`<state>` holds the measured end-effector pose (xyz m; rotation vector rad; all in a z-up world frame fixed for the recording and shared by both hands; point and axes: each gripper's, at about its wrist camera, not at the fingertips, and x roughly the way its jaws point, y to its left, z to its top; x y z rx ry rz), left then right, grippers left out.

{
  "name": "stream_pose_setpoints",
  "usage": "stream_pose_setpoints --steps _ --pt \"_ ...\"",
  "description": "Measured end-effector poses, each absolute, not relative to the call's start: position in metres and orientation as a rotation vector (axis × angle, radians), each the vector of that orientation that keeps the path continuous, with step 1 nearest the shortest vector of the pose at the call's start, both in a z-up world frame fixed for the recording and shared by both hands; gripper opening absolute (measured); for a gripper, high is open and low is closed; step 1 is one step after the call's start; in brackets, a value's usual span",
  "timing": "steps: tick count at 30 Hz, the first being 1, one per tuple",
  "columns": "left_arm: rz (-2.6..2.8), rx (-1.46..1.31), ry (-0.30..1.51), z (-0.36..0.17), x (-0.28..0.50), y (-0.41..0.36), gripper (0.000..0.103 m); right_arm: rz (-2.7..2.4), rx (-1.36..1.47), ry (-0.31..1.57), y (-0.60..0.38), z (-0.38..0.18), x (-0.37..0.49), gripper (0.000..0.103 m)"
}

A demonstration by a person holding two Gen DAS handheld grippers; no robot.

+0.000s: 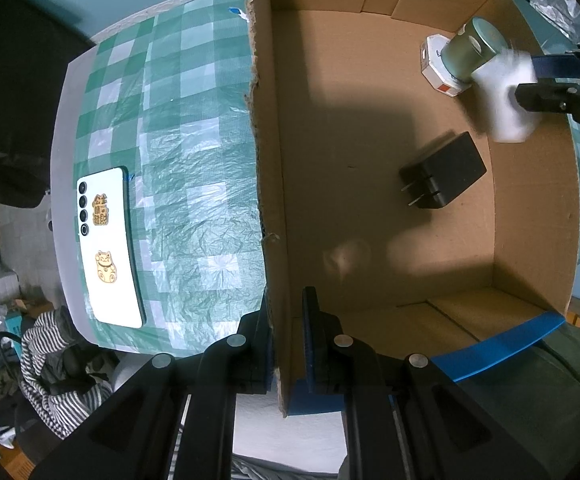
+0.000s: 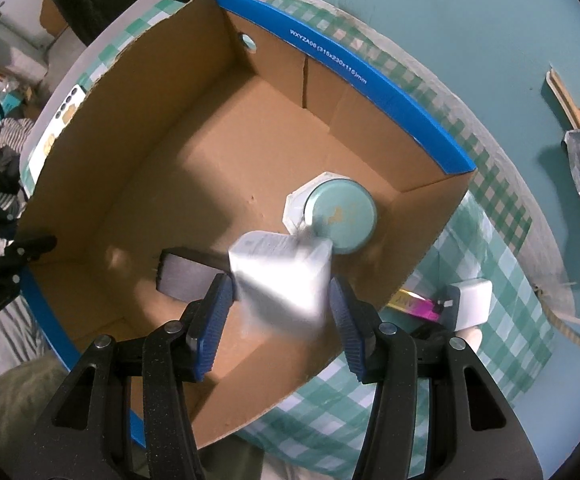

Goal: Organize rigid objects
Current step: 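Carry the white charger into the box beside the tin and release, then move the right gripper back over the white oval earbud case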

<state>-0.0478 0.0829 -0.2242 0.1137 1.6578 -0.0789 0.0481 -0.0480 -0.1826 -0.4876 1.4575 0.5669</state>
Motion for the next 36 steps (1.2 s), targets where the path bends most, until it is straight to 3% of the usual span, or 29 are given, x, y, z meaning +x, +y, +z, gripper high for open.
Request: stream_pose_setpoints --steps 7,11,36 --pt "-0.076 0.117 1.658 -0.224 -0.047 0.082 0.01 0.538 -0.456 1.429 -0.058 -0.168 0.056 0.052" --pt "-0.075 0.123 1.659 -0.225 -0.047 0.081 0.01 0.521 -0.436 1.416 -0.064 -0.159 0.058 0.059" --pt "-0.071 0.122 1.659 -0.222 -0.047 0.081 0.01 0.421 -0.326 1.424 -0.129 -0.134 0.066 0.059"
